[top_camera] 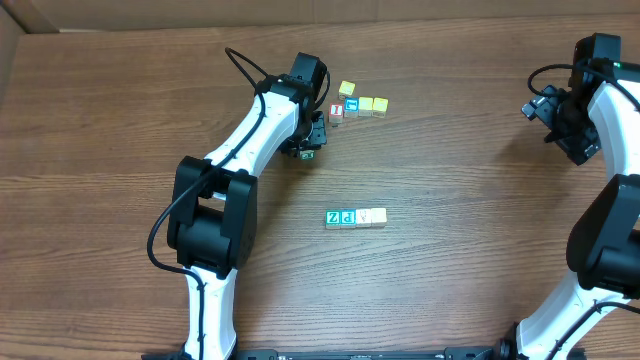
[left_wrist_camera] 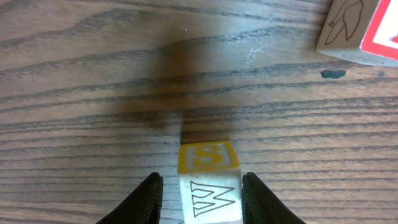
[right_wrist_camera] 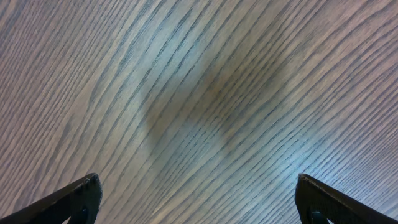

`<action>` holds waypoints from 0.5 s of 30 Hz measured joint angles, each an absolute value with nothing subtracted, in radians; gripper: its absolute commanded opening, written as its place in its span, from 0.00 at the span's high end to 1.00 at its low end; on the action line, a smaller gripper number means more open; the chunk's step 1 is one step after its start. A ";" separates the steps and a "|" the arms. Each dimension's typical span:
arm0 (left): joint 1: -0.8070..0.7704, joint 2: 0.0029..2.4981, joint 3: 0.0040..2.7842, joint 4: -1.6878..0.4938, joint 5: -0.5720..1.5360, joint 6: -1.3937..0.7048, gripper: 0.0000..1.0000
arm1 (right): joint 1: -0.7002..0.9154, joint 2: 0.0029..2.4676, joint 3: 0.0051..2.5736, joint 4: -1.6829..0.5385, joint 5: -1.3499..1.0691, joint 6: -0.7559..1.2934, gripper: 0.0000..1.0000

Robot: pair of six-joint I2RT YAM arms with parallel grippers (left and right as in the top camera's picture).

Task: Flip 5 blocks
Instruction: 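Lower the left gripper and grasp the yellow-edged S block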

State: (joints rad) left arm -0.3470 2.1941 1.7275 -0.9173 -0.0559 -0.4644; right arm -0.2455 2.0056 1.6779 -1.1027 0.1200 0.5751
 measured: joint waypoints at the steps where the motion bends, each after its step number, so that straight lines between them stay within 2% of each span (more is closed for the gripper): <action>1: -0.347 2.194 1.728 -0.919 -0.056 -0.464 0.66 | -0.245 2.006 1.678 -1.102 0.120 0.575 0.00; 15: -0.347 2.194 1.718 -0.911 -0.052 -0.464 0.66 | -0.245 2.006 1.678 -1.102 0.120 0.575 0.00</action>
State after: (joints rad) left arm -0.3473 2.1941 1.7184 -0.9108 -0.0517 -0.4644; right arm -0.2455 2.0056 1.6779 -1.1023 0.1200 0.5755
